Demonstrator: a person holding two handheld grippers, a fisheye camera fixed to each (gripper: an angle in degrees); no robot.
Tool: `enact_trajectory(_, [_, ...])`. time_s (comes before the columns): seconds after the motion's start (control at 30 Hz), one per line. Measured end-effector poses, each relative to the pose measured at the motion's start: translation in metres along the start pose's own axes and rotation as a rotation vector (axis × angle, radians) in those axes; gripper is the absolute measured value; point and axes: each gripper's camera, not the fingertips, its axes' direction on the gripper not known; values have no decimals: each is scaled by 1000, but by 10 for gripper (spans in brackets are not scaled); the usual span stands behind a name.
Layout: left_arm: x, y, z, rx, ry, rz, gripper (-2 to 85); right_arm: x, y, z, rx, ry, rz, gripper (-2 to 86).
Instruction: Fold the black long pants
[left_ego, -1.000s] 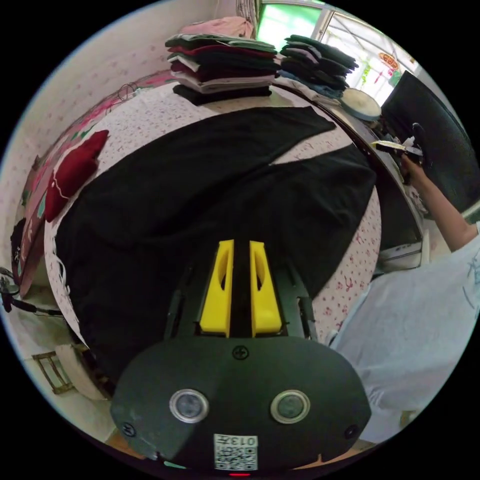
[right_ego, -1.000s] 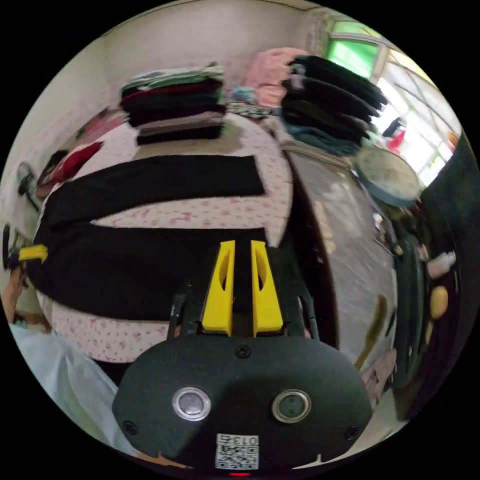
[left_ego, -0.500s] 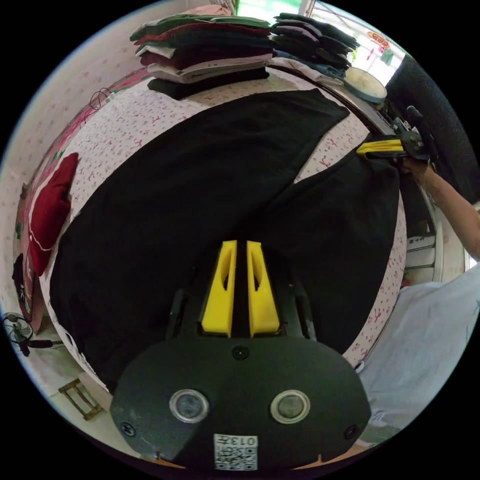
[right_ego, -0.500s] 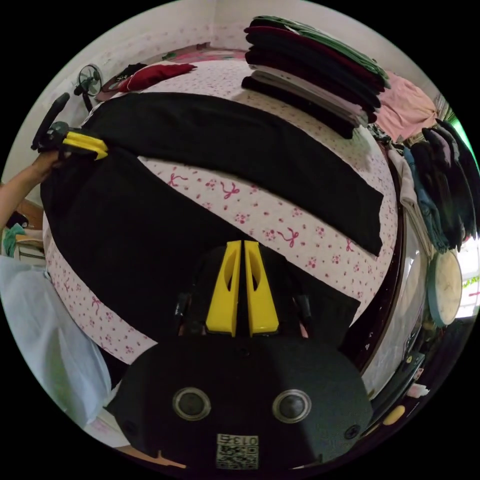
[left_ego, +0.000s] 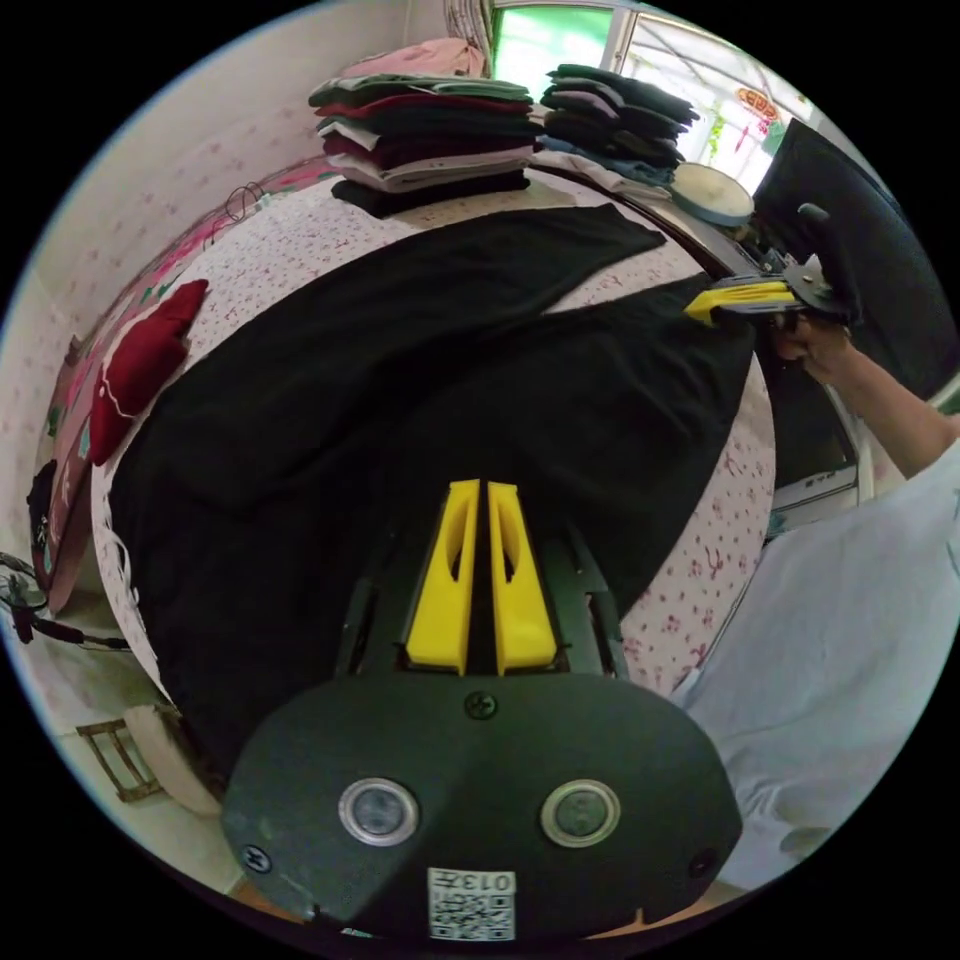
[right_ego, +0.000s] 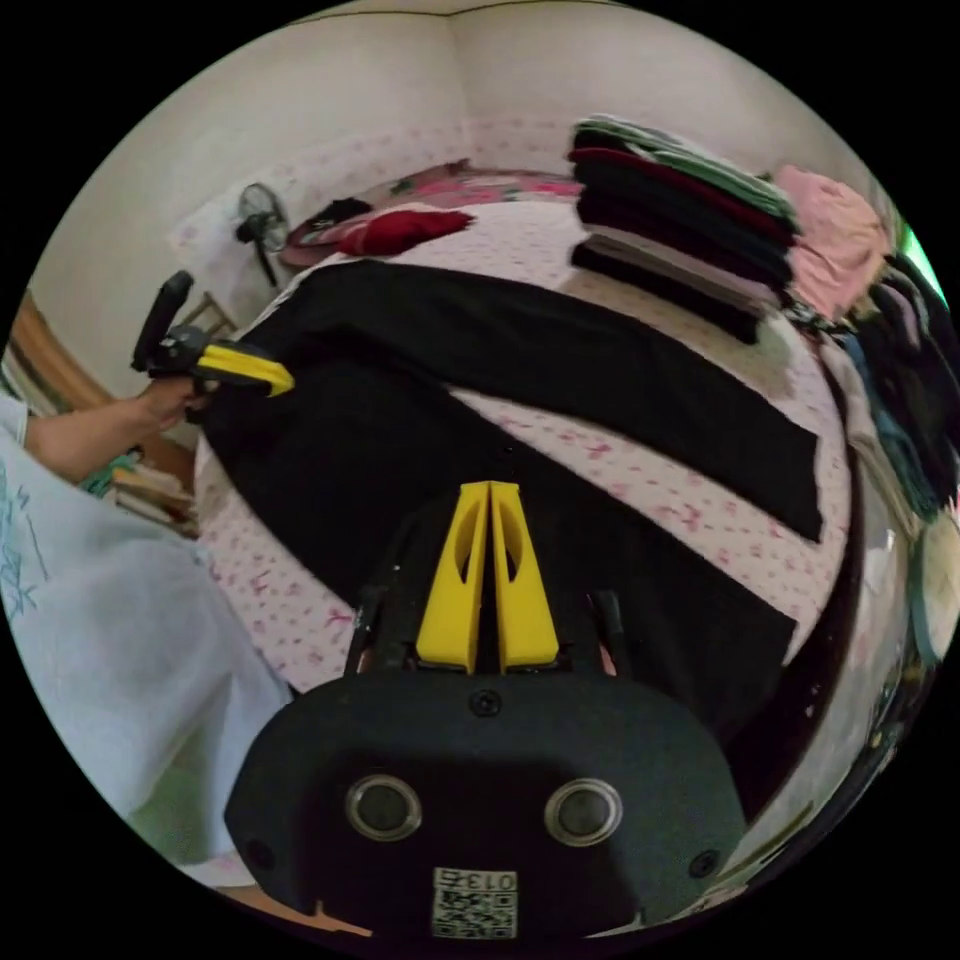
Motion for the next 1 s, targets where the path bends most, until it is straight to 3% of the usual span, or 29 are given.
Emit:
enact_trajectory(0.13, [1, 12, 7, -48, -28, -44, 0, -12, -3, 32, -136, 148, -48, -1])
enact_trajectory(0.17, [-4, 16, 7, -56, -33, -61, -1, -8, 0, 28, -71, 119, -71, -1])
enact_trajectory(0.37, [-42, 43, -17, -22, -130, -187, -2, 67, 17, 1, -55, 142, 239, 0])
enact_trajectory(0.57, [-83, 66, -9, -178, -251, -306, -3, 35, 11, 19, -116, 230, 120, 0])
enact_trajectory(0.73, [-108, 80, -32, -81, -301, -392, -3, 64, 16, 16, -163, 309, 275, 1])
enact_trajectory(0.8, [-118, 79, -46, -11, -306, -426, -3, 64, 12, 4, -90, 284, 256, 1])
enact_trajectory(1.0, [-150, 54, -38, -29, -280, -445, -2, 37, -26, 19, -48, 182, 127, 2])
